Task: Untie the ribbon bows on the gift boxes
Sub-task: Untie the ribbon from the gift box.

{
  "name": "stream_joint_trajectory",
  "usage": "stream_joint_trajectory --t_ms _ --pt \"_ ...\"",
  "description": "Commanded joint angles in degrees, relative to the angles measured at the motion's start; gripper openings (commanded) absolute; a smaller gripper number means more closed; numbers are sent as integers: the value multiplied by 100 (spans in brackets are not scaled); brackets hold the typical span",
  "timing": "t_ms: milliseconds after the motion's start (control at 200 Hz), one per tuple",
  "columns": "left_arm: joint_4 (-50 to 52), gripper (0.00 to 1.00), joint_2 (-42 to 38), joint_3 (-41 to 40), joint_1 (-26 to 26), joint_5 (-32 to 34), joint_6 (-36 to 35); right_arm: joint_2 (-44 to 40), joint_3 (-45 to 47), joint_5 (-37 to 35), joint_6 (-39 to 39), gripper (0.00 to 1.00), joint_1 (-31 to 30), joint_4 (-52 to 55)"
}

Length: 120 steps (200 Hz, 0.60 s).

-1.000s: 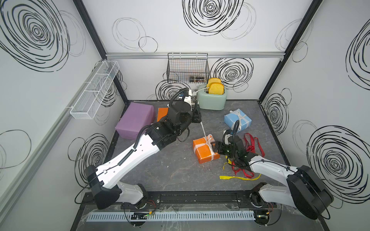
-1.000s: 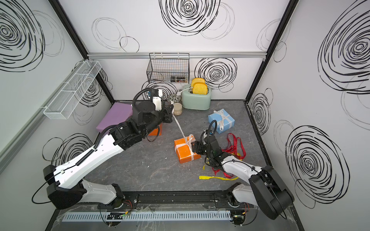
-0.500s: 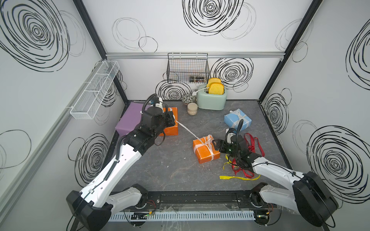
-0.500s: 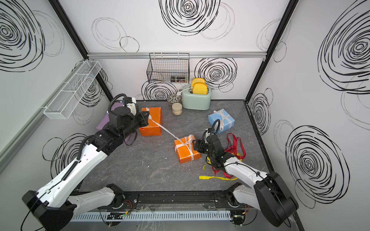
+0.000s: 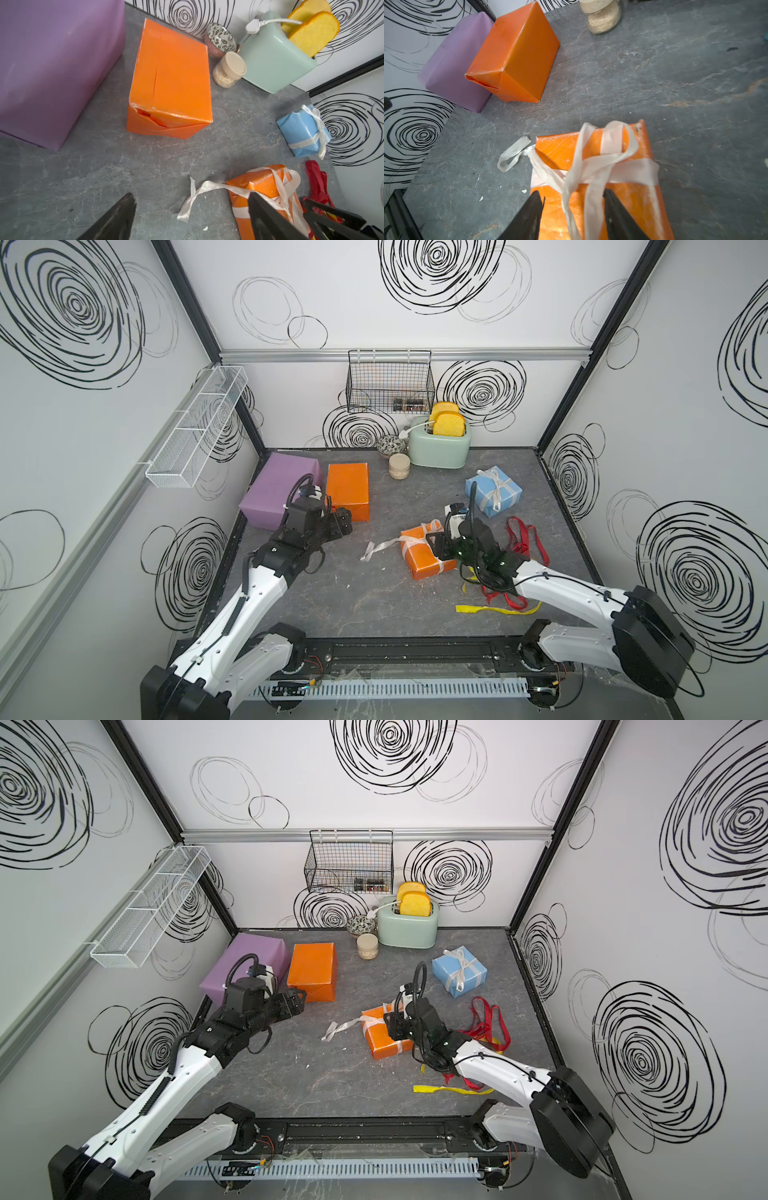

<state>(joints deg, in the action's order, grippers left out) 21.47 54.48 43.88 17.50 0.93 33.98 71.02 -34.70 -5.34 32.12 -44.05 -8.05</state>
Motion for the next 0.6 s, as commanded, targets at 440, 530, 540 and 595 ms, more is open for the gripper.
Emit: stream_joint_trajectory --t_ms 440,530,540,595 --pt "-640 98 -96 -485 -72 -627 -95 577 -479 -1664 93 20 -156 1120" --pt "-664 98 -97 -494 -76 -634 -93 344 -315 -1504 179 12 9 1000" --pt "-663 98 -102 -494 -79 -633 -93 314 -293 -1480 191 12 28 984" --pt "-663 98 -120 -502 -72 -626 -93 130 -162 -1346 271 11 173 911"
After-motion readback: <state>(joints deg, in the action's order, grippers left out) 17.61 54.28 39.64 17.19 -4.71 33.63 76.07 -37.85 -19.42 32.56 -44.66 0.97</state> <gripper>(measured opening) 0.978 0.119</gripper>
